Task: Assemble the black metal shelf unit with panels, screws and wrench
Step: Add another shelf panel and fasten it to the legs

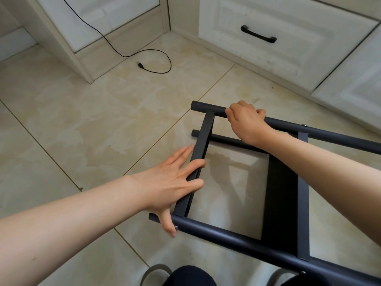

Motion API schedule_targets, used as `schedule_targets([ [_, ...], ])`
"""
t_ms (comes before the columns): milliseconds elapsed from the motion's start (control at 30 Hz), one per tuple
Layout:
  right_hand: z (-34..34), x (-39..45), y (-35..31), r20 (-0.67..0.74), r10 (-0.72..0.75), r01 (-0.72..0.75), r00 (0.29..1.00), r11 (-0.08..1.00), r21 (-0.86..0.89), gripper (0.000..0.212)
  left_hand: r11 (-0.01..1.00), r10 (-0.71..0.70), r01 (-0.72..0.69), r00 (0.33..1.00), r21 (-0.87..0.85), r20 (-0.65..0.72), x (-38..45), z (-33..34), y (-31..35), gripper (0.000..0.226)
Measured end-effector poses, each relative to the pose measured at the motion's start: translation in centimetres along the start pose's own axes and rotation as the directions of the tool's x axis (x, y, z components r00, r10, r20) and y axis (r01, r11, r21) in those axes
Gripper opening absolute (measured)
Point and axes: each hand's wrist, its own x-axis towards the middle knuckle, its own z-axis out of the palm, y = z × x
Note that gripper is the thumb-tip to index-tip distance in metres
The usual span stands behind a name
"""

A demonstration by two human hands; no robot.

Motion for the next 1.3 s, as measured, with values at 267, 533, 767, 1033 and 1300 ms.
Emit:
schedule_targets([
  [267,-0.3,-0.4,-0.1,0.024,-0.01,0.01,1.0,1.0,-0.015,0.042,1.0,-0.011,0.011,1.0,-0.019,0.001,0.0,0.2,0.0,0.102],
  [533,-1.1,-2.4,-0.9,-0.068,-0.012,0.015,0.998,0.998,0.053,0.032,0.953,-0.03,0.028,1.0,-0.301,-0.002,-1.3,1.1,0.1,0.099],
  [767,0.2,-10.6,-3.4,0.063,-0.092,0.055,0.994,0.894,0.445,0.012,0.732,-0.12,0.114,0.992,-0.672,0.038,-3.2,1.8,0.6,0.12],
  [1033,3.8,-14.9,-2.7,0.546,-0.056,-0.392,0.836,0.637,0.664,0.023,0.578,-0.153,0.093,0.988,-0.811,0.004,-4.2,2.9,1.5,0.119],
  [1300,5.7,-15.5,-3.3,0.661,-0.123,-0.518,0.74,0.522,0.677,0.007,0.689,-0.17,0.081,0.984,-0.721,-0.052,-4.4,3.2,1.7,0.114],
])
